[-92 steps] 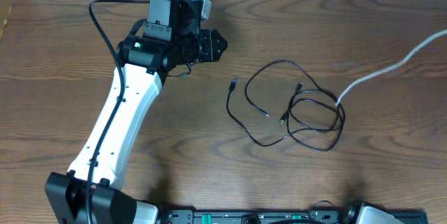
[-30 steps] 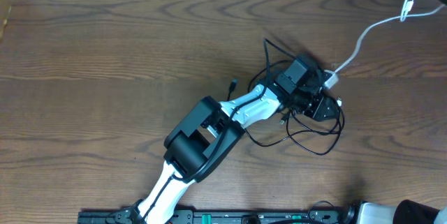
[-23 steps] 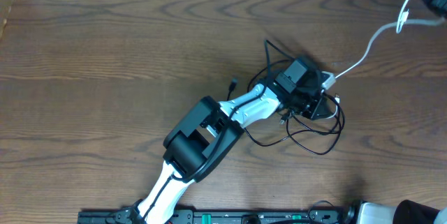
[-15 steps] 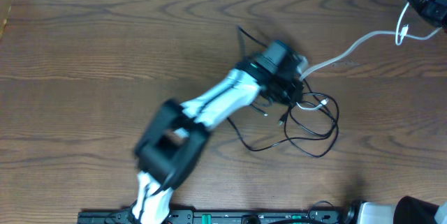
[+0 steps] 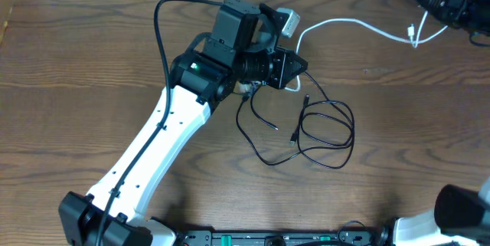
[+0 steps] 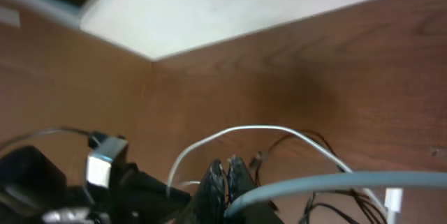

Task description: Untangle cables

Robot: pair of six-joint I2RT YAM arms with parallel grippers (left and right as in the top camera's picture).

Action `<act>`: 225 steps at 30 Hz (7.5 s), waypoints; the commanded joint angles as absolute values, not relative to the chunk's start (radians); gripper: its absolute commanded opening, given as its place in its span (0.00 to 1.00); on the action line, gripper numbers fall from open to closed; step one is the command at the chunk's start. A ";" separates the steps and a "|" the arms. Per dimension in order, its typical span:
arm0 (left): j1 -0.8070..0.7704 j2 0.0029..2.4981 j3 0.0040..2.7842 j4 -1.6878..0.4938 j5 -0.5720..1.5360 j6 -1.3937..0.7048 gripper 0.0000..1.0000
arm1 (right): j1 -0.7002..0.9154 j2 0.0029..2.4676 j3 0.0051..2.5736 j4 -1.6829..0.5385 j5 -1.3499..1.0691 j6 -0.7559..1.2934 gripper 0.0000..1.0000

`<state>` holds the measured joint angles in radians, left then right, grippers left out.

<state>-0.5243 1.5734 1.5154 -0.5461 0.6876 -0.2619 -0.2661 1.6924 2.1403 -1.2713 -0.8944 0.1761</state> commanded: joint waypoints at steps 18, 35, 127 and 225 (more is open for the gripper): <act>-0.371 1.571 1.523 -0.290 0.778 -0.736 0.07 | -0.020 1.886 2.145 -1.493 -1.044 -0.574 0.02; -0.352 1.571 1.523 -0.196 0.830 -0.904 0.08 | 0.111 2.014 2.145 -1.420 -1.269 -0.767 0.35; -0.291 1.571 1.520 -0.231 1.133 -0.569 0.57 | -0.285 1.738 2.146 -0.619 -0.679 0.289 0.01; -0.294 1.577 1.507 -0.303 1.083 -0.464 0.59 | -0.646 2.289 2.162 -1.263 -0.188 0.241 0.99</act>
<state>-0.2955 1.5745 1.5135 -0.3050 1.0855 -0.4885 -0.6651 2.2910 2.1590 -1.2346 -0.2958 0.3557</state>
